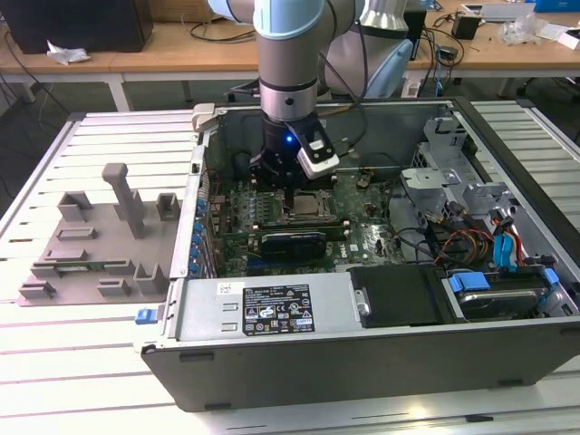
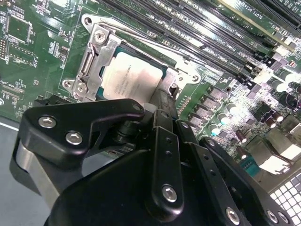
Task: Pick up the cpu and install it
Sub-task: 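Close the cpu cover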
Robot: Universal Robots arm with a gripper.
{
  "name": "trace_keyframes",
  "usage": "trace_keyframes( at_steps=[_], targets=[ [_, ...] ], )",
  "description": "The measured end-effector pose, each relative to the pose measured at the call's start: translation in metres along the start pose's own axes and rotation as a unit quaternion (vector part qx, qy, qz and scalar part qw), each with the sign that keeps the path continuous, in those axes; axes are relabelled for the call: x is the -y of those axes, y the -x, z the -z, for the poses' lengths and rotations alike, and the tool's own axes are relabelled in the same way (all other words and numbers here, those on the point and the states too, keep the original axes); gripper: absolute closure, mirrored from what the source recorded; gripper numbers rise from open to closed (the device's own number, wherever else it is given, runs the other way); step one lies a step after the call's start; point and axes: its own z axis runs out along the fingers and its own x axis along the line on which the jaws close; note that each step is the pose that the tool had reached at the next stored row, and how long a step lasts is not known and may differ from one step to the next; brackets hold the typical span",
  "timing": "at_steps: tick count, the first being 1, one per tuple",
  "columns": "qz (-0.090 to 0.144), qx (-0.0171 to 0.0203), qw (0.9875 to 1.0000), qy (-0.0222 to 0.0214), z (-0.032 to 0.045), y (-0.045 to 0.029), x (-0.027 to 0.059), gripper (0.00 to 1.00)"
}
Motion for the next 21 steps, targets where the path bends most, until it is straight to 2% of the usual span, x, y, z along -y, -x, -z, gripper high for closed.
trace_keyframes(
  at_steps=[7, 12, 21],
  targets=[
    [0.0, -0.0001, 1.0, -0.0001, -0.005, -0.0013, 0.0002, 0.89],
    [0.0, -0.0001, 1.0, -0.0001, -0.0053, -0.0013, 0.0001, 0.89],
    [0.002, -0.0001, 1.0, -0.0001, -0.0054, 0.0056, -0.0001, 0.89]
  ],
)
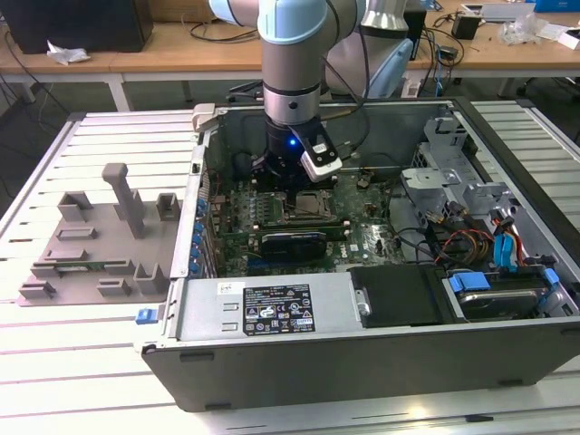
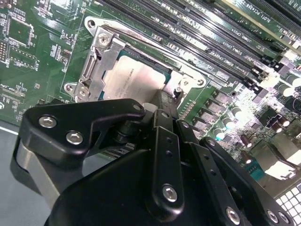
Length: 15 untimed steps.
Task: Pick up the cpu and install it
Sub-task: 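Close the cpu cover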
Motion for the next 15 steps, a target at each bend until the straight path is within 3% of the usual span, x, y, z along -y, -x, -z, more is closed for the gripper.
trace_keyframes(
  at_steps=[5, 8, 15],
  targets=[
    [0.0, 0.0013, 1.0, 0.0008, 0.0008, 0.0006, -0.0003, 0.89],
    [0.0, 0.0001, 1.0, -0.0001, 0.0056, 0.0002, -0.0001, 0.89],
    [0.0, 0.0001, 1.0, -0.0014, 0.0277, 0.0004, -0.0004, 0.89]
  ],
)
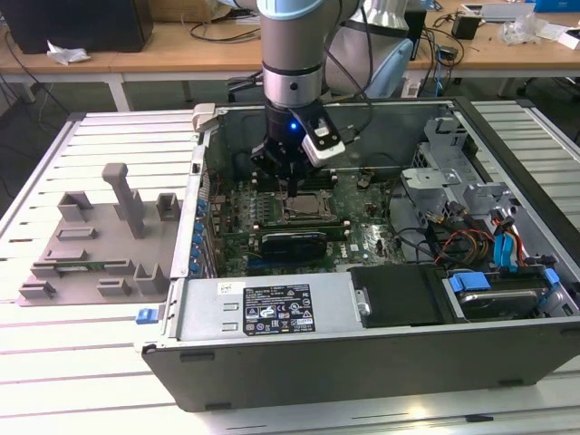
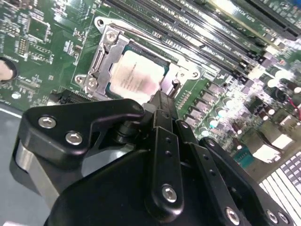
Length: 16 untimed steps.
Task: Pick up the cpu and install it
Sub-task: 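Close the cpu cover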
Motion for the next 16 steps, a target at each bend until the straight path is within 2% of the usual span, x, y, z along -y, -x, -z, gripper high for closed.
trace_keyframes(
  at_steps=[3, 6, 8, 13, 16],
  targets=[
    [0.0, 0.0001, 1.0, -0.0009, 0.0051, 0.0001, -0.0001, 0.89],
    [0.0, 0.0, 1.0, -0.0012, 0.0053, 0.001, -0.0001, 0.89],
    [0.0, 0.0, 1.0, -0.0011, 0.0051, 0.0058, -0.0002, 0.89],
    [0.0, 0.0, 1.0, -0.0012, 0.005, 0.0234, -0.0007, 0.89],
    [0.001, 0.0, 1.0, -0.0011, 0.0068, 0.0257, -0.0008, 0.89]
  ],
)
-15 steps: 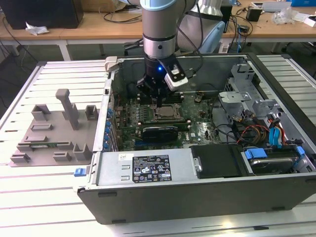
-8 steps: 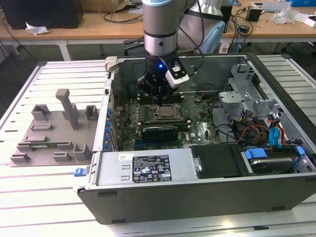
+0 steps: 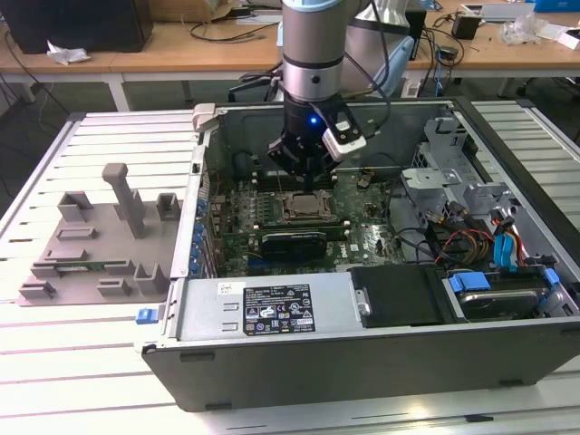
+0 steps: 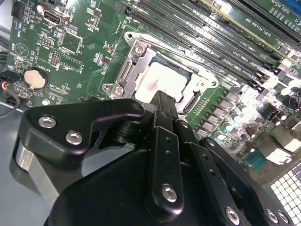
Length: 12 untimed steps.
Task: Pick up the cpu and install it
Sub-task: 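Close the cpu cover, then install the first cpu locking lever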
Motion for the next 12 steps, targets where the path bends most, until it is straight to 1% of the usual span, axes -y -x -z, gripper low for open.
trace_keyframes(
  at_steps=[1, 2, 12],
  targets=[
    [0.0, 0.0, 1.0, -0.0001, 0.0026, 0.0, 0.0, 0.89],
    [0.0, 0.0, 1.0, 0.0, 0.0035, 0.0, 0.0, 0.89],
    [0.0, 0.0, 1.0, 0.0, 0.0041, 0.0, 0.0, 0.89]
  ],
)
